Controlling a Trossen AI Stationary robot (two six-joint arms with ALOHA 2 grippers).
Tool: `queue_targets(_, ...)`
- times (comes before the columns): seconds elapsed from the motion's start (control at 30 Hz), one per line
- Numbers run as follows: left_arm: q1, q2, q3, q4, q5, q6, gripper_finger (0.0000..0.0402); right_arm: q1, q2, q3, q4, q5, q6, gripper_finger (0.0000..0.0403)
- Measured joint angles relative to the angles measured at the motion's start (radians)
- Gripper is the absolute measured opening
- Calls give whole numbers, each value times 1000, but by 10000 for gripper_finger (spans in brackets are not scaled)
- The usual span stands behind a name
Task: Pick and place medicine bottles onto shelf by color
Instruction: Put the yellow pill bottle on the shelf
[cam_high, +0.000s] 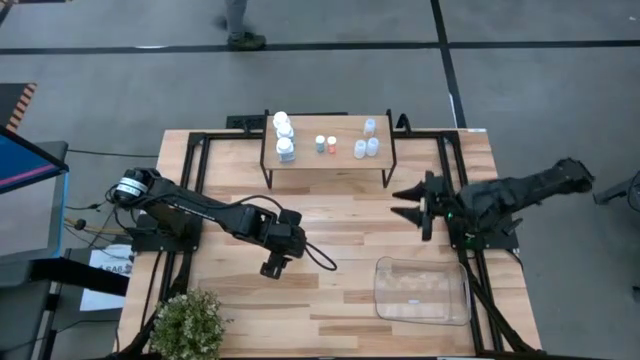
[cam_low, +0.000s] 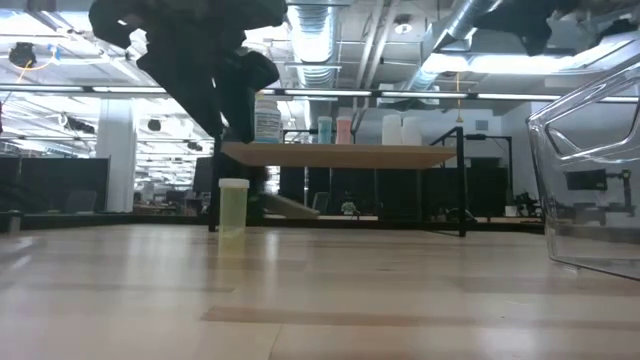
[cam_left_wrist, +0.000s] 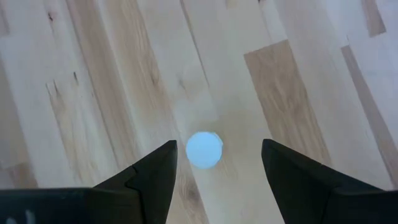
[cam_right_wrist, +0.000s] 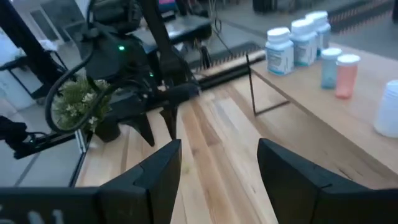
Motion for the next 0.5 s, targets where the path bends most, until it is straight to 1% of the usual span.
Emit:
queue_targets(0.13,12,0,0,7,0,8,222,166,2,-101,147,205,-22,232)
queue_targets(0.23,24,0,0,7,5,23,222,255,3,-158,198,300,-21,232)
queue_targets(0.33,34,17,1,17,35,35,222,290,13,-209,249,316,12,232)
queue_targets(0.43,35,49,-1,17,59,55,222,299,38,-247,282,314,59,232)
queue_targets(0.5,28,71,0,36,55,76,222,298,53,-268,304,312,84,232)
